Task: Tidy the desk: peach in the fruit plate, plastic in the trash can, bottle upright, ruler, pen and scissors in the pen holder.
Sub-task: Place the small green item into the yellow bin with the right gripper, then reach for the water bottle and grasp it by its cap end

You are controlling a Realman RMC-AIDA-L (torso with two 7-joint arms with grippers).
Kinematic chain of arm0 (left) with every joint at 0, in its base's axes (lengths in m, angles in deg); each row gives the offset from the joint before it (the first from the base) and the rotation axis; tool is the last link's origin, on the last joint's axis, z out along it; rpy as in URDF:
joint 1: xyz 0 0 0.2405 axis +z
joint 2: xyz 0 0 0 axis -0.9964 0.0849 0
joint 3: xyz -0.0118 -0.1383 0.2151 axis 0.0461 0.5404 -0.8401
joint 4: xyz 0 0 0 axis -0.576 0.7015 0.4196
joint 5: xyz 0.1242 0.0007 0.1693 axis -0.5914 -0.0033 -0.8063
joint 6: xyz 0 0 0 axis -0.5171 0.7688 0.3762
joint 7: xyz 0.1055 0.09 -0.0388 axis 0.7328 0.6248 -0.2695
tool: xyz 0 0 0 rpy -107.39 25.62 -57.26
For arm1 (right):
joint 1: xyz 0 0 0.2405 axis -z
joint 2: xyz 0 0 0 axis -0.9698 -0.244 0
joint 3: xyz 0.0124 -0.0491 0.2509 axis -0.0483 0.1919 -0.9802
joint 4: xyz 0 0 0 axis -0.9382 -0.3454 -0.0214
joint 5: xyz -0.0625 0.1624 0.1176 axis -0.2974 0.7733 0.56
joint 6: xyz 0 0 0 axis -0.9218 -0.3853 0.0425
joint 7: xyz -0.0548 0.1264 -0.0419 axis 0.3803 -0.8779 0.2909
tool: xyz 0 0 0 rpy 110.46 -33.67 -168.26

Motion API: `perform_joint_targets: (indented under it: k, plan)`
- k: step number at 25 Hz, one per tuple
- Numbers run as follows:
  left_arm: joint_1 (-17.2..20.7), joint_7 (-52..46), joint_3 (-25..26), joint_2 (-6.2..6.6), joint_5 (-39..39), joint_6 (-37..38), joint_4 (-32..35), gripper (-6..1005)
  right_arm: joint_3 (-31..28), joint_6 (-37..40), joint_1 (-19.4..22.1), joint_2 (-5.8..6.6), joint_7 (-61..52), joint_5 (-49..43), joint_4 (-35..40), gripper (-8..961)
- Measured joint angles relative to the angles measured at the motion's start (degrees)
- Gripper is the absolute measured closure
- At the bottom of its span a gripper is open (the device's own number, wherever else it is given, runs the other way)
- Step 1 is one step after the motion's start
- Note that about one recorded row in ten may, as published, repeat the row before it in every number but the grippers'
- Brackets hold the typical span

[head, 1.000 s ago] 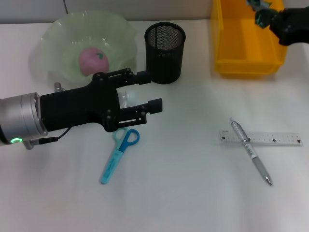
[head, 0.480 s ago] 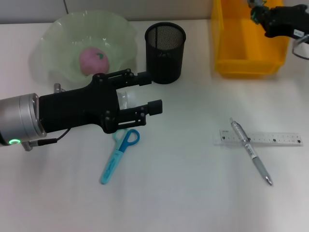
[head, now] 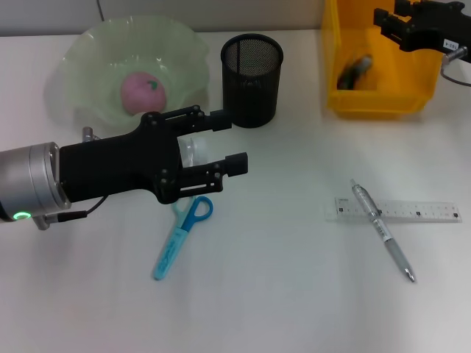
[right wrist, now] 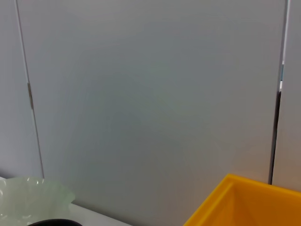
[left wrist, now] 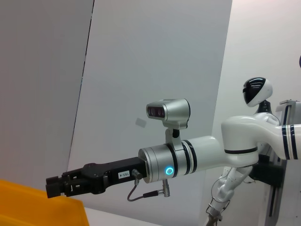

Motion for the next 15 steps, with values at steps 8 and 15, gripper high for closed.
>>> perform_joint_targets:
  k: [8,15]
  plan:
    - [0.0,0.0,0.1,-0.02,0.0,0.0,0.0,282,-0.1,0.2,0.9,-0.16,-0.1,0.5,0.5,561]
    - [0.2,0.0,0.8,0.04,0.7,0.3,0.3,281,0.7,14.7,8.7,-0.24,-2.3,10.7,8.0,562]
